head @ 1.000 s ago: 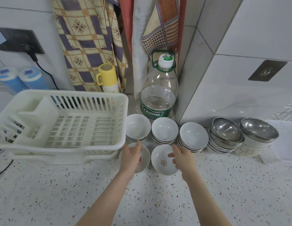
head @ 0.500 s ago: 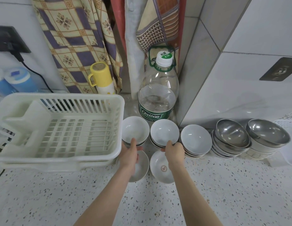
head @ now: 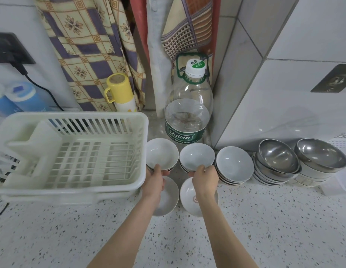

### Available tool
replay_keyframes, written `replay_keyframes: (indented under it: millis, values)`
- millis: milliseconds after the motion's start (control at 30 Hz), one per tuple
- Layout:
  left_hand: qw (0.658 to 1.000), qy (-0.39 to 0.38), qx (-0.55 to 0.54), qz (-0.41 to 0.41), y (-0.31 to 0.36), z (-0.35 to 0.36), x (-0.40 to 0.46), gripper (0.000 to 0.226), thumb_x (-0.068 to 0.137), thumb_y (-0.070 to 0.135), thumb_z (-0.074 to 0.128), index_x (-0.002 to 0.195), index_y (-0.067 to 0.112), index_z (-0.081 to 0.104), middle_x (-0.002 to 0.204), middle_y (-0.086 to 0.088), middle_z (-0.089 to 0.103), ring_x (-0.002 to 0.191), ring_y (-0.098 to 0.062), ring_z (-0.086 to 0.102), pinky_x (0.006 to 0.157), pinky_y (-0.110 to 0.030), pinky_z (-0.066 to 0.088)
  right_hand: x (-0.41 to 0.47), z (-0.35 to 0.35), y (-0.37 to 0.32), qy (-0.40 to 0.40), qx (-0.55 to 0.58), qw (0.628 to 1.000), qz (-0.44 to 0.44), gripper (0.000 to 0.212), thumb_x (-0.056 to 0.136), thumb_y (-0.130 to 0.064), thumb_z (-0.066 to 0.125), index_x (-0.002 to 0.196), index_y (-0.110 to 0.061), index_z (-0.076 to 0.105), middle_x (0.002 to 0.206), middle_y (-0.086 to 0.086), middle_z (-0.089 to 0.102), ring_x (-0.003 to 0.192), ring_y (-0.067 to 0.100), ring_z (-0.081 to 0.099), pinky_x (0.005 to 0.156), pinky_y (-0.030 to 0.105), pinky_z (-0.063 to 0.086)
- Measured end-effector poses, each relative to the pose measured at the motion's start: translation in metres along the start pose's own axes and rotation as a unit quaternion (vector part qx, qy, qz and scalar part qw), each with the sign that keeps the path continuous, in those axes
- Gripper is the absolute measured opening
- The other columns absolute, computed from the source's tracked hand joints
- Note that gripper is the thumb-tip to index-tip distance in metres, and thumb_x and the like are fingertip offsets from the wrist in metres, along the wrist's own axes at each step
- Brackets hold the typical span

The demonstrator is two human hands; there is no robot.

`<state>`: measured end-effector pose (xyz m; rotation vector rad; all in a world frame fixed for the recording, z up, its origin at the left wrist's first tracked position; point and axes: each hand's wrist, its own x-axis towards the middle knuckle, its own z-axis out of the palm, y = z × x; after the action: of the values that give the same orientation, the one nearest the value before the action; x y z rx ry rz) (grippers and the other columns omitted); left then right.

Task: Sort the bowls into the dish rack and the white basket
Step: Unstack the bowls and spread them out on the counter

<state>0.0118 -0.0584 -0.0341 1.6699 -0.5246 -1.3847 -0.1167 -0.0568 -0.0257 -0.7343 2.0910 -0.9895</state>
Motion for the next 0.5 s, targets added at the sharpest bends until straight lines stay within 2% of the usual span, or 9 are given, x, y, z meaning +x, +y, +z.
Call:
replay_keyframes:
  millis: [100, 200, 367, 433, 500]
  values:
    - [1.0, 0.0, -0.008, -0.001, -0.001, 0.0, 0.0, 0.017, 0.102, 0.022, 0.045, 0.09, 0.034, 0.048, 0.073, -0.003, 0.068, 0.032, -0.005, 0.03, 0.036, -0.014, 0.027, -0.003, -0.003, -0.003, 0.002, -0.006, 1.0, -0.013, 0.016, 0.099, -0.01, 0.036, 0.089, -0.002, 0.047, 0.064, -0.001, 0.058, 0.058, 0.006, 0.053, 0.047, 0.022, 0.032]
    - [1.0, -0.004, -0.02, 0.005, -0.002, -0.001, -0.001, 0.017, 0.102, 0.02, 0.045, 0.092, 0.033, 0.05, 0.07, -0.003, 0.068, 0.031, -0.005, 0.029, 0.034, -0.014, 0.026, -0.009, -0.007, -0.004, -0.005, 0.011, 1.0, -0.021, 0.015, 0.099, -0.01, 0.035, 0.092, -0.004, 0.047, 0.075, 0.01, 0.068, 0.063, 0.012, 0.062, 0.051, 0.023, 0.038]
    - [0.999, -0.028, -0.022, 0.01, -0.001, -0.004, -0.006, 0.014, 0.102, 0.023, 0.046, 0.091, 0.03, 0.052, 0.067, 0.002, 0.069, 0.036, -0.007, 0.029, 0.039, -0.017, 0.027, -0.021, -0.018, -0.003, -0.004, 0.032, 0.998, -0.045, 0.019, 0.1, -0.013, 0.033, 0.105, -0.007, 0.05, 0.092, 0.012, 0.074, 0.054, -0.003, 0.056, 0.053, 0.022, 0.04]
    - [0.998, -0.038, -0.041, 0.015, 0.0, -0.005, -0.009, 0.015, 0.102, 0.022, 0.047, 0.091, 0.03, 0.052, 0.062, 0.004, 0.068, 0.041, -0.008, 0.033, 0.038, -0.016, 0.027, -0.026, -0.024, -0.003, 0.001, 0.04, 0.998, -0.054, 0.021, 0.1, -0.013, 0.033, 0.108, -0.007, 0.051, 0.09, 0.01, 0.075, 0.054, -0.002, 0.057, 0.061, 0.027, 0.046]
    - [0.997, -0.049, -0.058, 0.023, 0.0, -0.005, -0.015, 0.019, 0.101, 0.02, 0.049, 0.09, 0.034, 0.052, 0.059, 0.002, 0.069, 0.046, -0.011, 0.036, 0.036, -0.016, 0.028, -0.032, -0.031, -0.002, 0.011, 0.051, 0.997, -0.055, 0.02, 0.099, -0.013, 0.034, 0.105, -0.008, 0.052, 0.079, 0.005, 0.074, 0.059, 0.005, 0.059, 0.068, 0.031, 0.049]
